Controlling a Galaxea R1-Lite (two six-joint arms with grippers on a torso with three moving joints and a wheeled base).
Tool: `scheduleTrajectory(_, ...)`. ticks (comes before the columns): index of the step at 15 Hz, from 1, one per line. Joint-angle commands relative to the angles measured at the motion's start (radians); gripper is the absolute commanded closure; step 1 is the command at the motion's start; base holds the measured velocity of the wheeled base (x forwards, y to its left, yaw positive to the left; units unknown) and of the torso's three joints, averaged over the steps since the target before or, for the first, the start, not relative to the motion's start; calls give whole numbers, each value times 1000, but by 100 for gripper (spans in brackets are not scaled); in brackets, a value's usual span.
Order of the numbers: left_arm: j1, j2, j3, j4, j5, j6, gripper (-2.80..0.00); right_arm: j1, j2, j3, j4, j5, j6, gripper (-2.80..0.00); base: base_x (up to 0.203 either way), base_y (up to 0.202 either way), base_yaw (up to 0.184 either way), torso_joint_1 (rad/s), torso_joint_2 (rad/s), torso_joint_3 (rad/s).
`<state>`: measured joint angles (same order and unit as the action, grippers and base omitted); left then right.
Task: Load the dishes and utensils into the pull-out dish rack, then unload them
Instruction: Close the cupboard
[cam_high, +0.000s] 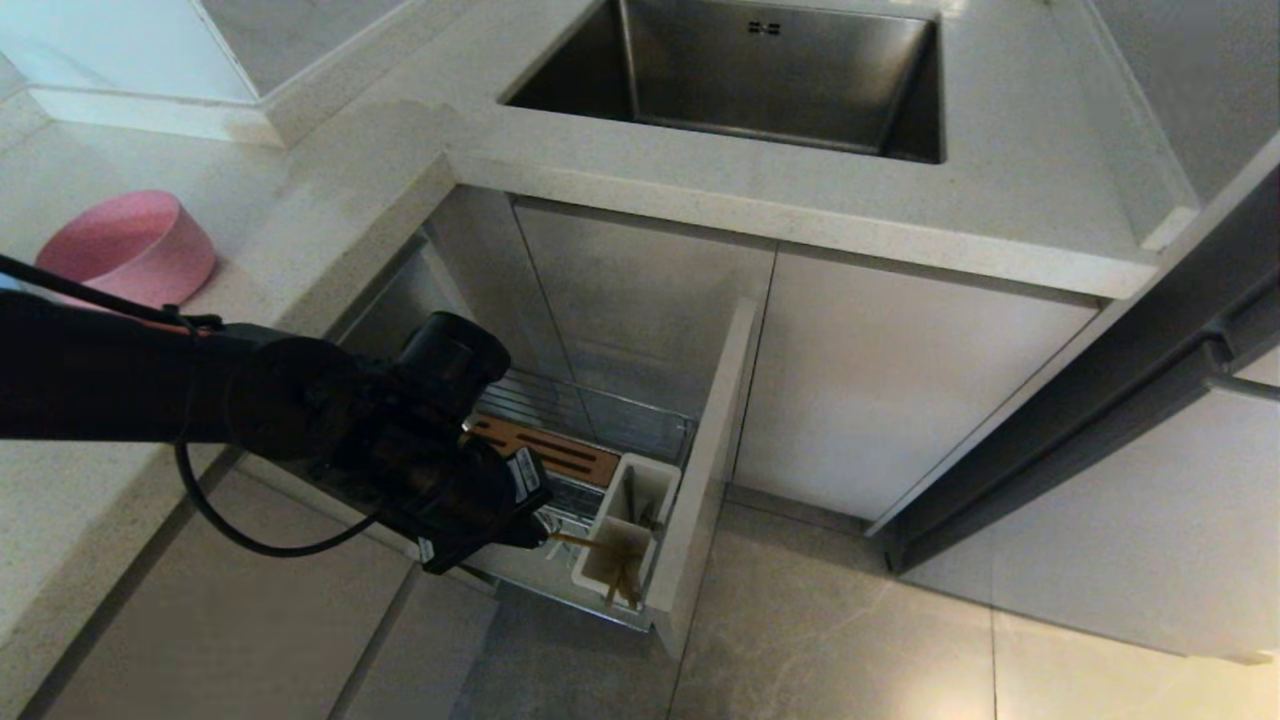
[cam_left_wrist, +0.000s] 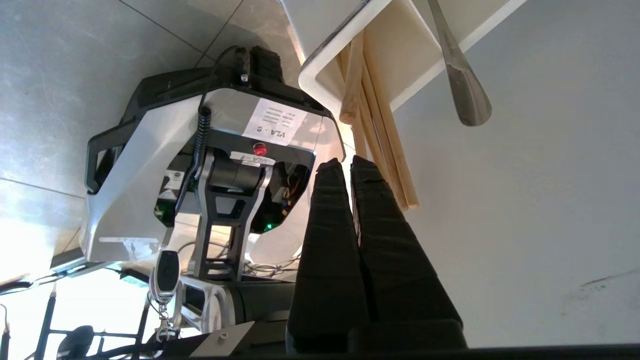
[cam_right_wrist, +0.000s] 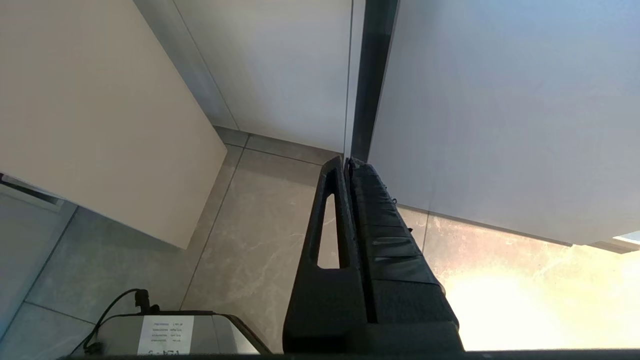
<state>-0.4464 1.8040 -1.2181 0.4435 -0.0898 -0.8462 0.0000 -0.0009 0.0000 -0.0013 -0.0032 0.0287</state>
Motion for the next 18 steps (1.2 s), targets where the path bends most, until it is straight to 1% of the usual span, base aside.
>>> scheduleTrajectory(1,0,-3,3,1,5,-8,0,0,-1,0,0,0,0,0,0,0,0,0,0,0)
scheduleTrajectory(3,-8,-11,5,1,7,-10,0,0,-1,0,0,0,0,0,0,0,0,0,0,0)
scheduleTrajectory(4,-15,-13,11,2,8,-10,-280,0,-1,0,0,0,0,0,0,0,0,0,0,0)
scheduleTrajectory(10,-41,-32,31,-5,19,-10,-280,0,-1,0,0,0,0,0,0,0,0,0,0,0)
scheduleTrajectory(18,-55,-29,55,-30,31,-10,-280,0,-1,0,0,0,0,0,0,0,0,0,0,0)
